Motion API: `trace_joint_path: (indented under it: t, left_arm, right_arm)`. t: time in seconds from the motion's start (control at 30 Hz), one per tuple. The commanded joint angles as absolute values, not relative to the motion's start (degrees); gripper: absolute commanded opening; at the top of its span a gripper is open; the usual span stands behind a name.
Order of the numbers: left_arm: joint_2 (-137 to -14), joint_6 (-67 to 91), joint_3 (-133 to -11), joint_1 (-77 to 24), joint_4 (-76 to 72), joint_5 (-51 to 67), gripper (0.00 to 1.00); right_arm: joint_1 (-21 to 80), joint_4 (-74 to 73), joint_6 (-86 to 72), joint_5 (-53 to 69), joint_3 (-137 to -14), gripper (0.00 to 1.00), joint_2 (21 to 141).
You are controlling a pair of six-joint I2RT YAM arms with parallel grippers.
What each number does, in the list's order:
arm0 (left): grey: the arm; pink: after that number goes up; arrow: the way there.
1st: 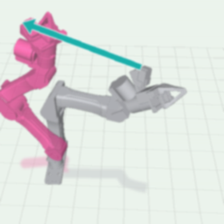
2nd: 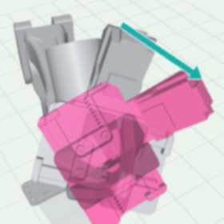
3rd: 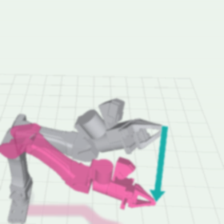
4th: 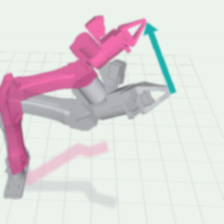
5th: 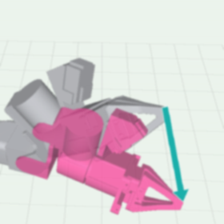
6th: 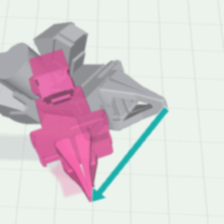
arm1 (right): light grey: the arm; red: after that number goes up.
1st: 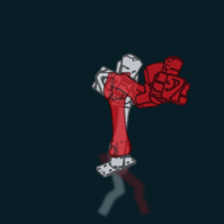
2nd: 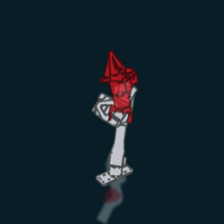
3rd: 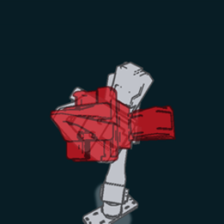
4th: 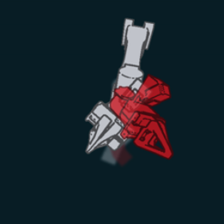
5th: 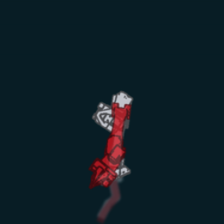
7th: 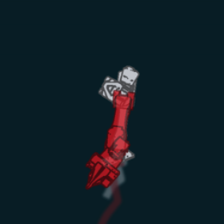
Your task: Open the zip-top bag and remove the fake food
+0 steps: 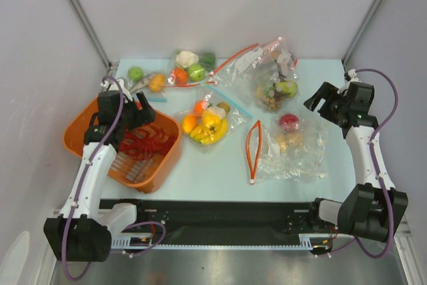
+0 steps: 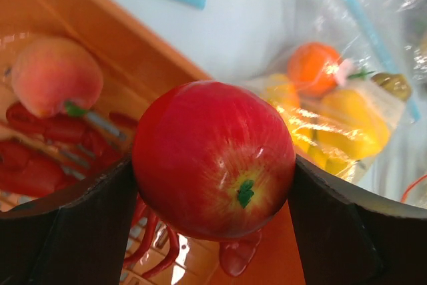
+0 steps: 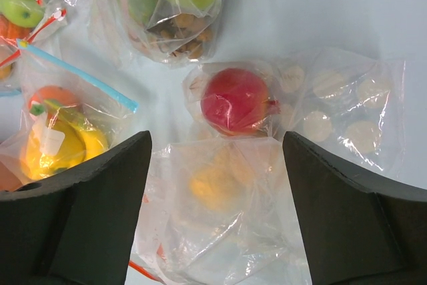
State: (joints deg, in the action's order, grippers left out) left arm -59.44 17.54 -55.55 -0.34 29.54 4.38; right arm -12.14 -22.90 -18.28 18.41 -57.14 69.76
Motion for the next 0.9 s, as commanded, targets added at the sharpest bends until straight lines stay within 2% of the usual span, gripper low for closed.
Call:
trace_joint_path:
  t: [0.0,0.13,0.2,0.23,0.27,0.3,0.37,0.4,0.87]
  left_arm:
    - [-58.6,19.8,-52.9,1.4,31.6,1.1,0.00]
    - [-60.5,19.9,-51.3,1.5,31.7,0.2,0.02]
    - [-61.2,19.9,-50.7,1.5,32.3,0.2,0.14]
    - [-62.8,19.4,-50.5,1.7,32.6,0.2,0.35]
    - [-62.8,19.4,-50.4,1.7,32.6,0.2,0.35]
    - [-63.3,19.2,-50.4,1.6,32.7,0.3,0.51]
    - [-64.3,18.9,-50.5,1.6,33.2,0.7,0.65]
    - [-64.4,18.8,-50.5,1.6,33.4,0.6,0.99]
    - [-62.3,18.5,-56.9,1.7,35.8,-0.4,1.00]
  right_arm:
    - [-11.6,-23.5,-17.8,17.9,-60.0,0.86,68.7]
    - [-11.4,-23.7,-17.7,18.0,-60.5,0.86,68.6]
    - [-11.3,-23.7,-17.7,18.0,-60.5,0.86,68.5]
    - [-11.3,-23.7,-17.7,18.0,-60.5,0.86,68.4]
    - [-11.3,-23.7,-17.7,18.0,-60.5,0.86,68.3]
    - [-11.4,-23.6,-17.8,18.0,-60.5,0.86,68.3]
    - [-11.3,-23.7,-17.6,18.0,-60.6,0.86,68.5]
    - [-11.4,-23.6,-17.7,18.0,-60.6,0.86,68.5]
    - [-11.2,-24.3,-17.2,17.8,-61.9,0.86,67.4]
